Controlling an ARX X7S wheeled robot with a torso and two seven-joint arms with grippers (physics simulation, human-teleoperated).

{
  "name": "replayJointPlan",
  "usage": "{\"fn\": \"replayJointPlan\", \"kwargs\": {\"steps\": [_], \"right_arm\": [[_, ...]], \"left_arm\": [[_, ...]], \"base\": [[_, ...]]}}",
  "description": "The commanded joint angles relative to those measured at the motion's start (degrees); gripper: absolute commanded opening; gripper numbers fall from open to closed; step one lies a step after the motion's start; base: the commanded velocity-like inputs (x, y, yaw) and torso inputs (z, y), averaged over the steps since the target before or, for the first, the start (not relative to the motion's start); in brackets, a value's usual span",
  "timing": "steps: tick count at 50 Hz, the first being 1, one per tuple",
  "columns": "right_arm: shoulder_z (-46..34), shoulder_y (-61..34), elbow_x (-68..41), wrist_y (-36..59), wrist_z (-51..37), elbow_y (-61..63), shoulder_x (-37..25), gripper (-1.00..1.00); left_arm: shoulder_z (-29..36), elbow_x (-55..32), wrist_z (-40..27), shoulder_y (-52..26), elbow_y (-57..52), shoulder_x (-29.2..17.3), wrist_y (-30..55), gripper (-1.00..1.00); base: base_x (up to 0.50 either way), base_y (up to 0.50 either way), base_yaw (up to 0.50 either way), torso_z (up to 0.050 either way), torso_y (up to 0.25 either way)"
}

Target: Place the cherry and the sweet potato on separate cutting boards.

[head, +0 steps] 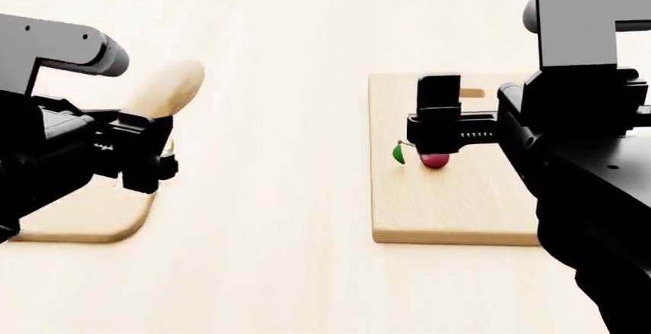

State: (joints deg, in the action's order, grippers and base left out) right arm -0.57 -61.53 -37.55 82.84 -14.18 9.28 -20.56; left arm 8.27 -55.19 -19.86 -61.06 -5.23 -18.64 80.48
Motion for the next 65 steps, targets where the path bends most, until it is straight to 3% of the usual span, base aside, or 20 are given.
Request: {"fn": "replayJointPlan", "kwargs": {"steps": [1, 8, 15, 26, 38, 39, 55, 65], "right_arm": [[0.8, -0.4, -0.7, 0.8, -0.4, 0.5, 0.2, 1.00], [0.8, -0.8, -1.7, 2.0, -0.8, 1.2, 0.3, 1.00], [1.6, -0.8, -2.4, 2.3, -1.0, 1.4, -0.3, 1.00], [1.2, -0.7, -3.1, 2.5, -1.9, 1.4, -0.1, 1.00], [1.0, 0.5, -3.9, 1.5, -2.3, 1.2, -0.7, 1.00], [1.2, 0.5, -4.0, 1.6, -2.3, 1.2, -0.8, 1.00], [0.7, 1.0, -4.9, 1.0, -2.7, 0.9, -1.5, 1.00], [1.0, -2.3, -6.0, 3.0, -4.1, 0.8, -1.2, 1.00]], "left_arm": [[1.0, 6.2, 4.8, -8.4, 10.2, -7.4, -6.4, -1.00], [5.8, 12.1, 9.0, -12.4, 20.1, -10.4, -11.3, -1.00], [10.1, 17.2, 10.4, -10.5, 26.5, -12.3, -16.0, -1.00], [11.4, 21.1, 11.5, -9.9, 36.8, -12.4, -22.4, -1.00], [13.4, 22.1, 12.2, -8.0, 37.3, -11.9, -23.0, -1.00], [13.7, 22.1, 12.6, -8.1, 37.4, -12.0, -23.0, 1.00], [12.2, 19.9, 11.5, -8.5, 32.2, -12.7, -19.9, 1.00], [10.4, 17.1, 10.3, -14.3, 24.4, -14.6, -13.4, 1.00]], "base": [[0.00, 0.00, 0.00, 0.000, 0.000], [0.00, 0.00, 0.00, 0.000, 0.000], [0.00, 0.00, 0.00, 0.000, 0.000], [0.00, 0.00, 0.00, 0.000, 0.000], [0.00, 0.00, 0.00, 0.000, 0.001], [0.00, 0.00, 0.00, 0.000, 0.000], [0.00, 0.00, 0.00, 0.000, 0.000], [0.00, 0.00, 0.00, 0.000, 0.000]]}}
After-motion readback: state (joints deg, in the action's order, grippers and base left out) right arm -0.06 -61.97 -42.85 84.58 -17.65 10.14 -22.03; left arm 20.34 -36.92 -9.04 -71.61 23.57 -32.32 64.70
